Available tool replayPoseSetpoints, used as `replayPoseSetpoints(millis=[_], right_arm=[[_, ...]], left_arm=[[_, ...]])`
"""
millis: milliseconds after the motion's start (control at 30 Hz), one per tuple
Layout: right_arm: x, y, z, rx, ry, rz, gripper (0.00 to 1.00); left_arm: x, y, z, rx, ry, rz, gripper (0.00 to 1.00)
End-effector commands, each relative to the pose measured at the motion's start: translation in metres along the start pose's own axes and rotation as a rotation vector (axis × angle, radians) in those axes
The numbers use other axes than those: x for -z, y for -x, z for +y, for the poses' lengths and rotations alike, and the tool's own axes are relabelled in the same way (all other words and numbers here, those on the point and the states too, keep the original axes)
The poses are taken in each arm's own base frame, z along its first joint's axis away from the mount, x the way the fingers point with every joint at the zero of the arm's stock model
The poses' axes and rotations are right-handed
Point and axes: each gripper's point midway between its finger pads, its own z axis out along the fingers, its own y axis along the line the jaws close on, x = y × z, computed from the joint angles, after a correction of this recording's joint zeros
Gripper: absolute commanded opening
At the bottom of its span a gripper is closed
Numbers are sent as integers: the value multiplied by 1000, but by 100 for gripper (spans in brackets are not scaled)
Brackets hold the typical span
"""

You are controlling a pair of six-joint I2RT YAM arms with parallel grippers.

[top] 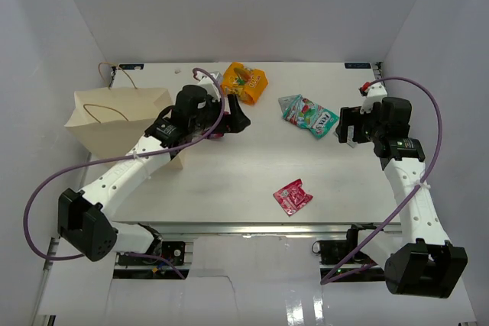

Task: Place the snacks into the paper bag

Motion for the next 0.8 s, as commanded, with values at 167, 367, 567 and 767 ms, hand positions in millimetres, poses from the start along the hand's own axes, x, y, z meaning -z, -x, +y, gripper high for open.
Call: replayPoseSetpoints(millis=[167, 367, 567, 767], right_arm=[[4, 9, 59, 296, 396, -84, 90], [8, -18, 83, 446, 615, 19, 90], [12, -20, 99, 470, 723, -40, 90], [-2, -29, 97, 424, 730, 9, 90]], left_arm=[[-1, 37, 47, -72, 309, -116, 97], [-30, 42, 84, -201, 504, -29, 94], [-51, 37, 106, -244, 615, 22, 89], [-80, -4, 174, -364, 862, 151, 89]])
